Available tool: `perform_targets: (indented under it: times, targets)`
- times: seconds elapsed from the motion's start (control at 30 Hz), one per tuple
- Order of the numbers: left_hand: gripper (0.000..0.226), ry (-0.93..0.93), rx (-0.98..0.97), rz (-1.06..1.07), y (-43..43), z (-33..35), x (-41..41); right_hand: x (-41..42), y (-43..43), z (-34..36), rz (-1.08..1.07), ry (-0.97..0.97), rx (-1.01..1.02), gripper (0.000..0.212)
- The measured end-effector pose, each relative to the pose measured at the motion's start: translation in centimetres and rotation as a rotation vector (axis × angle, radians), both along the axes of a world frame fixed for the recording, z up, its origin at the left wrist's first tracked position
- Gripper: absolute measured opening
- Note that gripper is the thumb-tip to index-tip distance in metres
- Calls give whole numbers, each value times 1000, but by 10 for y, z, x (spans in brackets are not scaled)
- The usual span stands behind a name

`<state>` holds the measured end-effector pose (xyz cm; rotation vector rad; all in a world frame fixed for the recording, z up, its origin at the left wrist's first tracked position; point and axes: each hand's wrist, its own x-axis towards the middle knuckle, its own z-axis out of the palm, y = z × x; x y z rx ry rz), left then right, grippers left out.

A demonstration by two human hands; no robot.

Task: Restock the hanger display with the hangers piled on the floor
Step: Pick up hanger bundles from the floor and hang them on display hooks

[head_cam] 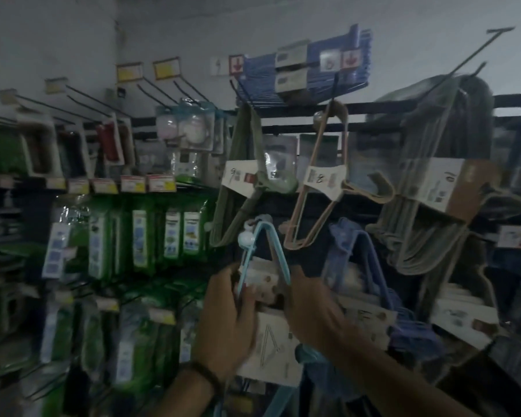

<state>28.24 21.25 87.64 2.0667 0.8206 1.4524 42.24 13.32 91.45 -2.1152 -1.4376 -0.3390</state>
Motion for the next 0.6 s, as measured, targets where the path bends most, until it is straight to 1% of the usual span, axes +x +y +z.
perform_targets:
  times: [0.07,0.1,0.17,0.2,0.3,0.33,0.37,0.47,0.6]
  targets:
    - [57,41,-20,-11,8,-24,-11,-14,15,-18,-3,5,14,33]
    - [64,66,-18,-35,14,-34,-15,-19,23,-23,-6,-7,19,37]
    - [70,130,-8,-98,26,-45,-20,-23,40,-25,-26,-88,-37,50]
    - [71,160,-4,-122,33,-49,-23,-23,49,-25,-45,-110,-50,52]
    - [79,211,146,-110,55,-52,-28,-23,69,-19,-70,-36,19,39]
    - [78,225,195,-112,64,-51,-27,-20,73,-16,-93,-32,45,36]
    - [76,244,240,-118,74,-49,-24,-16,78,-14,-117,-28,39,38]
    - [69,364,313,-95,95,-39,-12,-4,93,-5,-182,5,1,56]
    - [71,371,347,-102,117,-30,9,6,116,2,-197,43,49,50]
